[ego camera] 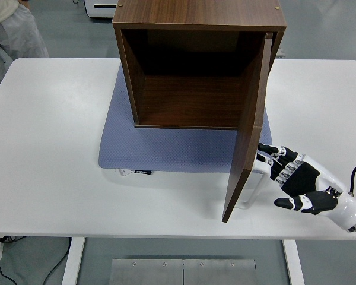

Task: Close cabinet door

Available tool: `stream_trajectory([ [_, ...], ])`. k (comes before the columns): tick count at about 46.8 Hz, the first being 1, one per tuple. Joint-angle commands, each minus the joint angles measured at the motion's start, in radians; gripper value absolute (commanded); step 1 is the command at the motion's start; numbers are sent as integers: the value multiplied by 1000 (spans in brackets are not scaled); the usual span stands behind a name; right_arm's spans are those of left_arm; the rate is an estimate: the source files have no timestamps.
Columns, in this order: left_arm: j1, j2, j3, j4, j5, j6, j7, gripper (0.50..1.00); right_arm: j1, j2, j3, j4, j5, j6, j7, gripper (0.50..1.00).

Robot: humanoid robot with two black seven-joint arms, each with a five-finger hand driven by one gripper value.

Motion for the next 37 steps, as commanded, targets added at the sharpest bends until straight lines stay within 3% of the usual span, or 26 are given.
stream_trajectory([
  [1,0,0,0,0,0,0,-1,1000,3,15,-4,-3,0,0,-5,1000],
  [37,0,0,0,0,0,0,1,1000,85,132,-64,-64,-23,0,-5,1000],
])
